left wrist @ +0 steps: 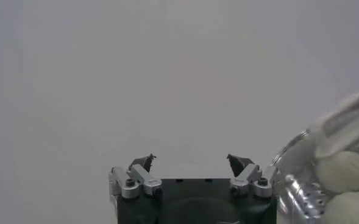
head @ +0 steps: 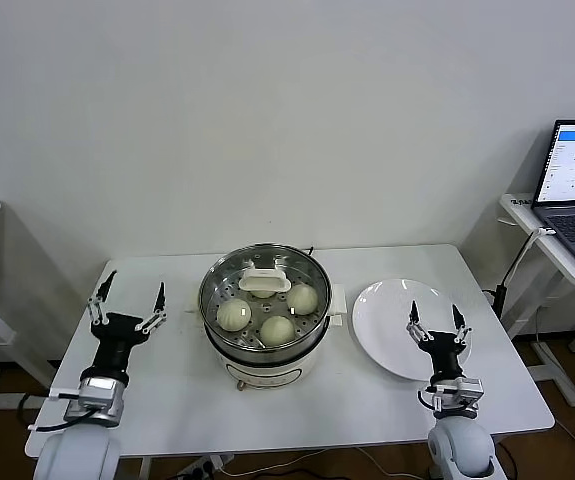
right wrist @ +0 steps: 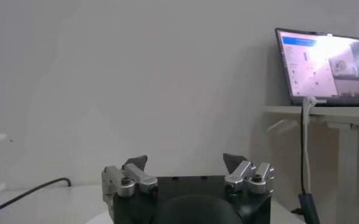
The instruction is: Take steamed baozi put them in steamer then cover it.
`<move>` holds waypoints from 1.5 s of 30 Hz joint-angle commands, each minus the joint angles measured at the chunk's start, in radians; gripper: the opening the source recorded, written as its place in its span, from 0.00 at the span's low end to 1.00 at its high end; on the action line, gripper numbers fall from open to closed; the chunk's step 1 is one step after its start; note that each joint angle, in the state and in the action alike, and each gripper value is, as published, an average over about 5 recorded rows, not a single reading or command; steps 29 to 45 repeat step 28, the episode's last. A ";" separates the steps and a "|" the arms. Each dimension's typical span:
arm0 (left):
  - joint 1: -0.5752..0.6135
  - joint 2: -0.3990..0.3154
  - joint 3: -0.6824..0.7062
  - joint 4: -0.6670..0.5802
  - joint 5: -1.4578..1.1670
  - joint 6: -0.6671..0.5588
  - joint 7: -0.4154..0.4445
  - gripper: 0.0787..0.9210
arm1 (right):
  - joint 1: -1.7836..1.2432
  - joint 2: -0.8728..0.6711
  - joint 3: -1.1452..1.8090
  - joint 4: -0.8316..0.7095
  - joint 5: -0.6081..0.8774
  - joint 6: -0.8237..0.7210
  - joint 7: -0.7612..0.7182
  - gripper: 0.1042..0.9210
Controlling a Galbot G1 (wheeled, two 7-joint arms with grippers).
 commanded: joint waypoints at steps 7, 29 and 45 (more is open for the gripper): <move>0.076 -0.082 -0.062 0.128 -0.091 -0.201 0.066 0.88 | -0.032 -0.015 -0.018 0.012 -0.017 0.008 -0.027 0.88; 0.065 -0.065 -0.013 0.184 0.021 -0.227 0.039 0.88 | -0.076 -0.005 -0.017 0.058 -0.042 0.036 -0.039 0.88; 0.065 -0.065 -0.013 0.184 0.021 -0.227 0.039 0.88 | -0.076 -0.005 -0.017 0.058 -0.042 0.036 -0.039 0.88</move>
